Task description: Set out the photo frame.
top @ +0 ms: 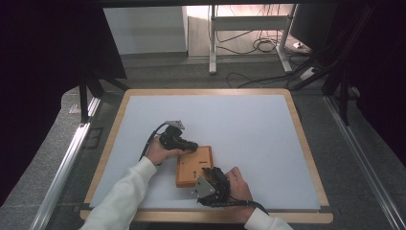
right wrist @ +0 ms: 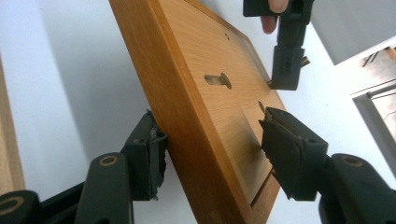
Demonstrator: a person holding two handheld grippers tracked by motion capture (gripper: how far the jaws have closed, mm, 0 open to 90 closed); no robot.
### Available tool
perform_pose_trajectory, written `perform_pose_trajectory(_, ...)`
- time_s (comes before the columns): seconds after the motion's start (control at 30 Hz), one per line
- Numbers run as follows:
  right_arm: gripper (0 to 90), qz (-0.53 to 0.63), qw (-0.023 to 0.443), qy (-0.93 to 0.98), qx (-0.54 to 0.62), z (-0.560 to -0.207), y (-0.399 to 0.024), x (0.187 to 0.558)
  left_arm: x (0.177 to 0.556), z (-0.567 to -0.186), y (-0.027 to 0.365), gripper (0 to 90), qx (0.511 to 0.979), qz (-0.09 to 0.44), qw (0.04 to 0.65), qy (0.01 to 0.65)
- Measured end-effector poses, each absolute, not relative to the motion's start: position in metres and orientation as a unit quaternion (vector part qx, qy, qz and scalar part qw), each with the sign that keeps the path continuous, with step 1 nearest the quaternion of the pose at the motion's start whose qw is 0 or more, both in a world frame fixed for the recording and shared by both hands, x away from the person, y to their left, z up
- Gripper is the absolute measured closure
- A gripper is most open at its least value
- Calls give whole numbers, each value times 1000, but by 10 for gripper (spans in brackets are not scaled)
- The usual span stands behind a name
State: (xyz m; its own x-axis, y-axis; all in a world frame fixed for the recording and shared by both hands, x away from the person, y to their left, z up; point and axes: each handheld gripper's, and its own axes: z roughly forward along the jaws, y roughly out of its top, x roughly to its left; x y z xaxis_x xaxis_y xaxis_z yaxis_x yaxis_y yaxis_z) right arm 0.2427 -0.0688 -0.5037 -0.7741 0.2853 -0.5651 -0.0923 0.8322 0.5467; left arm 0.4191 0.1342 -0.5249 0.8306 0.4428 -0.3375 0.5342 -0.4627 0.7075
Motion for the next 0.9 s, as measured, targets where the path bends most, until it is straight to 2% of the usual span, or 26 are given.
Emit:
perform_pose_trajectory(0.37,476,259,377,889,34,-506,-63,244,420,-525,135,854,850,-53,435,293)
perform_pose_trajectory(0.6,589,251,424,870,7,-498,-64,241,423,-527,137,841,841,-61,443,305)
perform_pose_trajectory(0.73,613,244,436,866,-1,-496,-64,241,422,-527,136,829,839,-55,445,308)
perform_pose_trajectory(0.83,626,248,432,867,6,-491,-65,244,422,-525,139,784,834,-46,450,315)
perform_pose_trajectory(0.9,639,252,427,869,10,-486,-66,247,423,-523,146,676,824,-37,459,330)
